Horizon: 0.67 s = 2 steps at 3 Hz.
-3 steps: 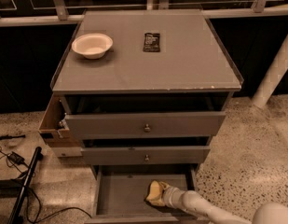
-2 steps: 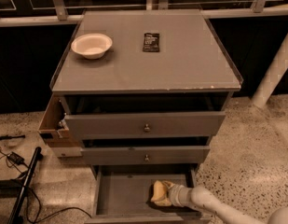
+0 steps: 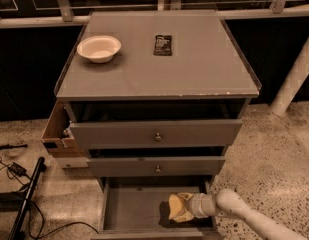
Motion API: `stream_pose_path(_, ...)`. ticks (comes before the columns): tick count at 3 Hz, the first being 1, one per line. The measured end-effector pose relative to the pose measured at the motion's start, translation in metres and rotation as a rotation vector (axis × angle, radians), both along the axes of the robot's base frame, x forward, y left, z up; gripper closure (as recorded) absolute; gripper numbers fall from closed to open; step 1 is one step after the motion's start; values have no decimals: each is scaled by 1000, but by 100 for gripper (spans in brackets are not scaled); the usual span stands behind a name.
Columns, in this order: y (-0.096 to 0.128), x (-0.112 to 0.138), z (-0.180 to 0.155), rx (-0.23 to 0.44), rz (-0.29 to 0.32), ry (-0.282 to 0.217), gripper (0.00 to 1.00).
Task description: Pick sponge from bottom drawer and place on counter
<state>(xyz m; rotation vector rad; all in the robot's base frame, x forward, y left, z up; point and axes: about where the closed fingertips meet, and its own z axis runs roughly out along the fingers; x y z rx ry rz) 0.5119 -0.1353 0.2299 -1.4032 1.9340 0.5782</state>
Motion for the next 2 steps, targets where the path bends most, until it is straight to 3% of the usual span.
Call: stream_pose_path(2, 4, -2, 14, 6, 21, -11, 100)
